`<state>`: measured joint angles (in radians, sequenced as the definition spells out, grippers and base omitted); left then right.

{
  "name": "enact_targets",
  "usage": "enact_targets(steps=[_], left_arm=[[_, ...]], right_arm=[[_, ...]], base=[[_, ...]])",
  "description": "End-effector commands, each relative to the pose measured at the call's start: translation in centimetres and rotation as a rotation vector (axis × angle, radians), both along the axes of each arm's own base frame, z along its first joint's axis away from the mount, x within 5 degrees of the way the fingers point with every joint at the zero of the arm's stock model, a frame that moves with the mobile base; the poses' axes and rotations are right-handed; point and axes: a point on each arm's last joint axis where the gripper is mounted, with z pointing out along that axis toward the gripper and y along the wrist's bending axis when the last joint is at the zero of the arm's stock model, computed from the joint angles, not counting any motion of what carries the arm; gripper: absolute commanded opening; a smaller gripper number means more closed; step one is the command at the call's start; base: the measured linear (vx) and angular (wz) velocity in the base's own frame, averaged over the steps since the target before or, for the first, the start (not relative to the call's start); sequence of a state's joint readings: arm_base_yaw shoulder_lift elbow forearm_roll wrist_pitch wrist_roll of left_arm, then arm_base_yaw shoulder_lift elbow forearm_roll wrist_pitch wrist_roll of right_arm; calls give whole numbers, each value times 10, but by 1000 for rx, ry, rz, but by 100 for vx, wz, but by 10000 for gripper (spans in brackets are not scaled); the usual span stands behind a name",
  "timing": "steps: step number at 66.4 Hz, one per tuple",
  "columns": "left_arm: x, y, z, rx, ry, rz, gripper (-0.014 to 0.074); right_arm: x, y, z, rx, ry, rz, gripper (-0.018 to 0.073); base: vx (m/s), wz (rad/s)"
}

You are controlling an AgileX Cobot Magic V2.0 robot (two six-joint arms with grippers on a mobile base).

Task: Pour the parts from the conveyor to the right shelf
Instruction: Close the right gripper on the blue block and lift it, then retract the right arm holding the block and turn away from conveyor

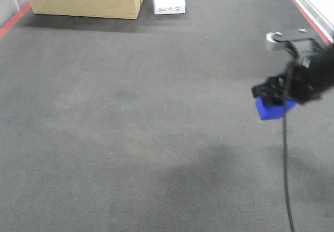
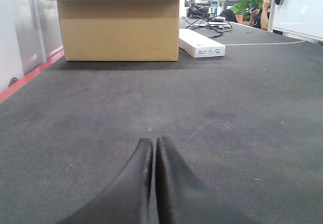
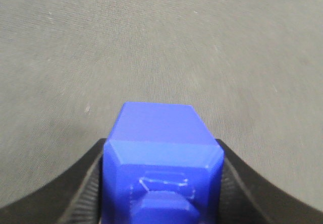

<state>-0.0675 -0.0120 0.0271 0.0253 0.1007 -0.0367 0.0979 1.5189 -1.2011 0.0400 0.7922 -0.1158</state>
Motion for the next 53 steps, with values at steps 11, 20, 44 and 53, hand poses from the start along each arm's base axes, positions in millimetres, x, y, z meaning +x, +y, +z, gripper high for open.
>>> enact_targets(steps=[11, 20, 44, 53], left_arm=[[-2, 0, 14, -21, -110, -7, -6], [-2, 0, 14, -21, -110, -7, -6], [-2, 0, 14, -21, -110, -7, -6], [-2, 0, 14, -21, -110, -7, -6]], right_arm=[[-80, -9, 28, 36, -261, -30, -6], [-127, -14, 34, 46, -373, -27, -6], [-246, -24, 36, 127, -721, -38, -5], [-268, -26, 23, 133, -773, -36, -5]], base=[[0, 0], [0, 0], [0, 0], [0, 0]])
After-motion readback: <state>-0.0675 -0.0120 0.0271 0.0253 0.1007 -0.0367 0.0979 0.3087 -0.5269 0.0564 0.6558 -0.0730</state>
